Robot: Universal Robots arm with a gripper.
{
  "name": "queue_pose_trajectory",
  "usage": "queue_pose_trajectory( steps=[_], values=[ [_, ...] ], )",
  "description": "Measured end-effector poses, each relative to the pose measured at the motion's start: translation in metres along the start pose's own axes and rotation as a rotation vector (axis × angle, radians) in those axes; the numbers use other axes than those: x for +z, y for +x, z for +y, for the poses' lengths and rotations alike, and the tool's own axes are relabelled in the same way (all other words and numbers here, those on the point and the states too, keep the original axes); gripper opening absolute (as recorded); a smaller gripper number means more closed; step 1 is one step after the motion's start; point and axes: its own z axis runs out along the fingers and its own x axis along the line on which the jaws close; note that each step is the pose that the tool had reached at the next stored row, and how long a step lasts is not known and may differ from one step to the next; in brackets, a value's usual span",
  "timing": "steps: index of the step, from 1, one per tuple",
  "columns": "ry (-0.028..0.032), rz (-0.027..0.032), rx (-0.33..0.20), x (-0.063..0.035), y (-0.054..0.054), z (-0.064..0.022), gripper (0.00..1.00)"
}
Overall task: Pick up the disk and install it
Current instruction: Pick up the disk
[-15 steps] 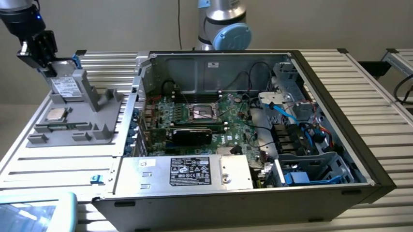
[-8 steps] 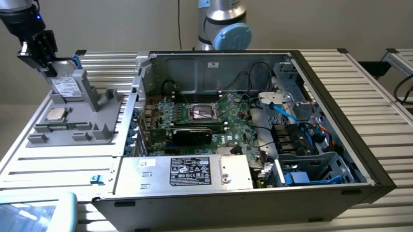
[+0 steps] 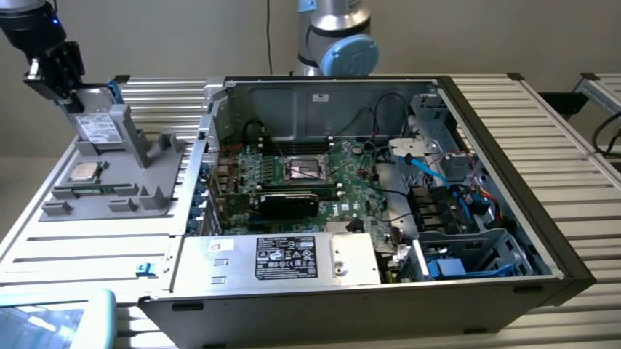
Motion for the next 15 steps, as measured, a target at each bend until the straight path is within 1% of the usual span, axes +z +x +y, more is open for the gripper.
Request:
queue_pose_trajectory(
  steps=[2,15],
  values=[
    [0.0003,0.0,0.0,-0.0069,0.0,0.0001,0.37],
    [0.0013,-0.0001,0.0,-0.0663,0.0,0.0009,0.37]
  ],
)
